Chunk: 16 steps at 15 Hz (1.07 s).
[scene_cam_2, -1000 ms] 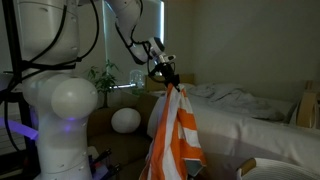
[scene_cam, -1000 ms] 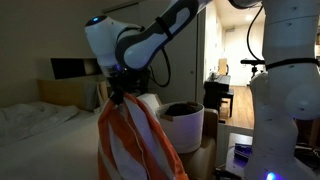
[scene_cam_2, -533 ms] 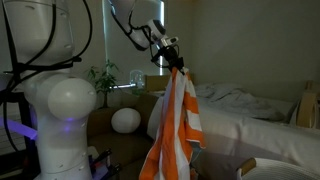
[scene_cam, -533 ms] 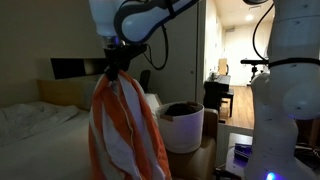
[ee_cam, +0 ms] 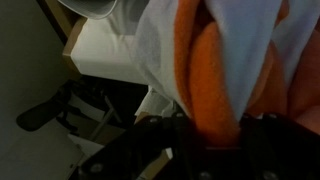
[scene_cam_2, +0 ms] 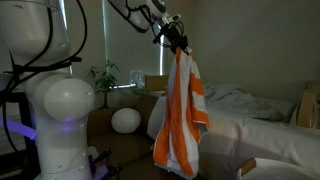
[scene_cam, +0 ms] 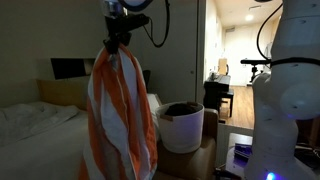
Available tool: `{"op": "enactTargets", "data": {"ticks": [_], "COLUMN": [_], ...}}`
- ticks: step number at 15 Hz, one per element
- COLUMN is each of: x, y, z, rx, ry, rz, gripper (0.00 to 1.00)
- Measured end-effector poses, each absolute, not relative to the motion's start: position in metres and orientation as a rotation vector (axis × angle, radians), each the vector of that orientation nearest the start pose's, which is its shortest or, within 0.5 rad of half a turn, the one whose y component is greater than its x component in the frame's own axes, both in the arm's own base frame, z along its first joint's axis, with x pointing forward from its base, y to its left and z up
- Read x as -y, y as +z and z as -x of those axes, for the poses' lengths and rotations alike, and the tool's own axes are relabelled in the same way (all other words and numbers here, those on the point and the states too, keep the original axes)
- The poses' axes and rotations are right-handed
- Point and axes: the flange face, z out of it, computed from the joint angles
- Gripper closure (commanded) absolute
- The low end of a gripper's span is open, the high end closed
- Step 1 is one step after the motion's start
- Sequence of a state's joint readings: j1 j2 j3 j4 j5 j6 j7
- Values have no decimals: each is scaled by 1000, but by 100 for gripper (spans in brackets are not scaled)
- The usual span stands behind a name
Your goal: Put the towel inside the basket
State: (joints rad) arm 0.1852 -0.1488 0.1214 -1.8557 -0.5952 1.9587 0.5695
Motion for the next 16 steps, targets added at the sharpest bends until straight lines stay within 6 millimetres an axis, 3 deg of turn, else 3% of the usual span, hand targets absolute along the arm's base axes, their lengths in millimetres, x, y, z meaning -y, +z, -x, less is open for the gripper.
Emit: {"op": "enactTargets", "data": {"ticks": [4,8,16], "x": [-120,-95,-49], "y": [677,733,814], "z": [-514,-509,-519], "rx": [-233,-354,-654], "ry": [-922,-968,-1104], "rz": [3489,3494,3497], "gripper": [89,89,89]}}
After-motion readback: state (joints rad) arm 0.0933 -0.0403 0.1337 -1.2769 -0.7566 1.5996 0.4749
